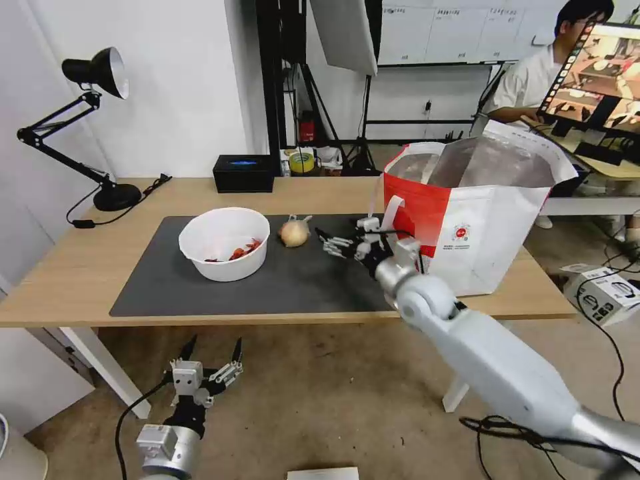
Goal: Pick up the trash from the table and place it into the takeout bag.
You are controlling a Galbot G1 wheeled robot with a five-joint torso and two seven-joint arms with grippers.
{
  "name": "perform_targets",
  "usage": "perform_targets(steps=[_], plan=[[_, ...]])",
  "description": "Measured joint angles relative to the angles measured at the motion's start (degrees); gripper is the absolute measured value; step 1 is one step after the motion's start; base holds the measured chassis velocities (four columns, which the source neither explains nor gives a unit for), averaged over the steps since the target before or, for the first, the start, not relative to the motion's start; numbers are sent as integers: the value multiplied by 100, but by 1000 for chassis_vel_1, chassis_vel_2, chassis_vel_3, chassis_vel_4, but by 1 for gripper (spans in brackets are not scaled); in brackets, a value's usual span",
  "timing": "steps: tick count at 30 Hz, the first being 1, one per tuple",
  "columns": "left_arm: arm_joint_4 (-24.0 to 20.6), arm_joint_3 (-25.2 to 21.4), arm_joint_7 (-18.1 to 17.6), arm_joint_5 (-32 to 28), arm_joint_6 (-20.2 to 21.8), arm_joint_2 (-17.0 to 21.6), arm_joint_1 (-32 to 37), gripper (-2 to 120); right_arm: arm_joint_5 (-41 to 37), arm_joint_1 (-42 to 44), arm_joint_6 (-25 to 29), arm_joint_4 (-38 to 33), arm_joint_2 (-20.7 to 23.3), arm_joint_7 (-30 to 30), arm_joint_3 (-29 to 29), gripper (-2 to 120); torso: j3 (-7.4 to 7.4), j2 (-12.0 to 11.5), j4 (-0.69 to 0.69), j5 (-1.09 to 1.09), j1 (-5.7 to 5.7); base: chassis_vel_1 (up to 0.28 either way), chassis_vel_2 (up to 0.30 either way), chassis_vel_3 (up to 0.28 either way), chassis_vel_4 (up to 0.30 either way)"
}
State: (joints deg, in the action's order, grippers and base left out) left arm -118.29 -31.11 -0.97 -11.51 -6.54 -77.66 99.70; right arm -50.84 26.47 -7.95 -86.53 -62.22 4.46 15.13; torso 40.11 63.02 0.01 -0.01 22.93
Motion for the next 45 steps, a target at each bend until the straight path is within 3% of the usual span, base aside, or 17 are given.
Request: perform_targets(steps=[18,45], plan=[[-104,-91,10,-5,-23,-47,117,100,-50,-1101,-627,1855,-1062,-34,499,100,0,0,-1,1,-1,0,0,0,0],[-115,-116,16,-35,-36,-51,99,100,445,-1680,-971,3150,-1859,-553,865,100,-1,1,-1,1,-1,0,0,0,0]])
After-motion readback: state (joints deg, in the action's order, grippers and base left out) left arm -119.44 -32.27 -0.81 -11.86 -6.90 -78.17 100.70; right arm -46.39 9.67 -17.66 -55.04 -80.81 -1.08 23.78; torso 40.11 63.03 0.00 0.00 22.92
